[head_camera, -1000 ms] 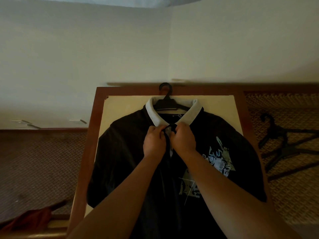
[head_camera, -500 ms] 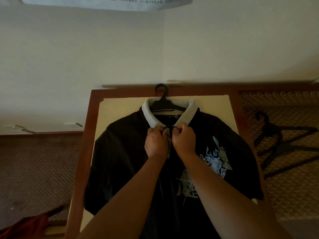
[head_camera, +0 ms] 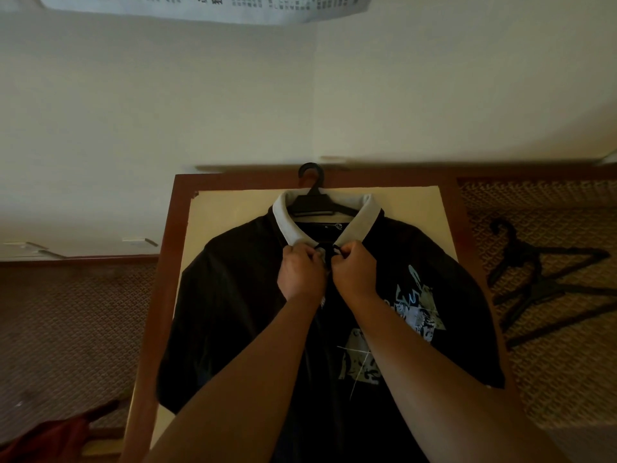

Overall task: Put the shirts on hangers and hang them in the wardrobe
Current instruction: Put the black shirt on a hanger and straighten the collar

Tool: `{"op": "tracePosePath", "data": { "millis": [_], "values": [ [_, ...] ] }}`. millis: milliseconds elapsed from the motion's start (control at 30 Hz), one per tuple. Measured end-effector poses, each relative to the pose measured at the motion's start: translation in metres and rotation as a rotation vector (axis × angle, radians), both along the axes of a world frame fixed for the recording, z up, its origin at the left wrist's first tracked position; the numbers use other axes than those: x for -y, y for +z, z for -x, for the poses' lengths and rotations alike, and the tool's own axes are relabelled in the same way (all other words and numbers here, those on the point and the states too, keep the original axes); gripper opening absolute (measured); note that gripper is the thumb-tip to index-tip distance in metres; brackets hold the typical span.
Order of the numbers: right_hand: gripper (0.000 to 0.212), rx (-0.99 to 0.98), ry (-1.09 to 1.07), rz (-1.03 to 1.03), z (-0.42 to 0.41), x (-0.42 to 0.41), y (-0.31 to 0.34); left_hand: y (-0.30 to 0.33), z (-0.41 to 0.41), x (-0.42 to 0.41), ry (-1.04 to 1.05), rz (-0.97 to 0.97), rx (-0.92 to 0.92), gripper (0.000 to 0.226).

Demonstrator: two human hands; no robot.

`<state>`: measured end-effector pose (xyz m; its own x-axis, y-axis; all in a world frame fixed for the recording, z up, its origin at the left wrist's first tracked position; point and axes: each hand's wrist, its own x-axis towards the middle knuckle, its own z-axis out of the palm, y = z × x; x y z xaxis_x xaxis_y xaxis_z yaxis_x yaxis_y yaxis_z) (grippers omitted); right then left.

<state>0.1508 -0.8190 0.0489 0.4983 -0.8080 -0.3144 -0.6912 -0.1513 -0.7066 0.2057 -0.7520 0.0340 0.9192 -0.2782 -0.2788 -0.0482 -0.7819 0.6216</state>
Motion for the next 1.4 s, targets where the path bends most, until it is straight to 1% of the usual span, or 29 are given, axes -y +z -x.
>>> {"op": "tracePosePath", "data": {
  "millis": [200,400,500,633,767,867,1000,1167,1233,1300,1400],
  "values": [
    [0.014,0.025,-0.024,0.008,-0.003,-0.003,-0.005,-0.006,-0.003,-0.003,0.026,0.149,-0.114,0.016],
    [0.017,0.079,-0.029,0.013,-0.003,-0.002,-0.005,-0.002,-0.002,-0.007,0.162,0.337,-0.293,0.013],
    [0.018,0.108,-0.022,0.023,-0.003,-0.004,-0.004,-0.001,-0.003,-0.008,0.192,0.354,-0.339,0.013],
    [0.021,0.163,-0.027,0.009,0.001,-0.008,-0.009,0.002,-0.004,-0.011,0.171,0.340,-0.313,0.011],
    [0.015,0.204,-0.055,-0.035,0.005,-0.009,-0.011,0.002,-0.001,-0.012,0.105,0.307,-0.231,0.010],
    [0.014,0.230,-0.074,-0.071,0.006,-0.007,-0.014,-0.003,0.004,-0.010,0.043,0.246,-0.133,0.012],
    [0.008,0.240,-0.097,-0.112,0.008,-0.003,-0.022,-0.010,0.006,-0.005,0.017,0.158,-0.030,0.014],
    [0.012,0.272,-0.128,-0.163,0.009,0.000,-0.024,-0.009,0.007,0.002,-0.032,0.031,0.070,0.015],
    [0.011,0.288,-0.126,-0.177,0.009,0.000,-0.024,-0.006,0.007,0.005,-0.015,0.022,0.055,0.015],
    [0.010,0.299,-0.127,-0.203,0.009,0.000,-0.023,-0.003,0.007,0.007,0.024,0.053,-0.007,0.013],
    [0.008,0.322,-0.133,-0.234,0.009,0.001,-0.023,-0.001,0.007,0.005,0.109,0.267,-0.166,0.011]
  ]
}}
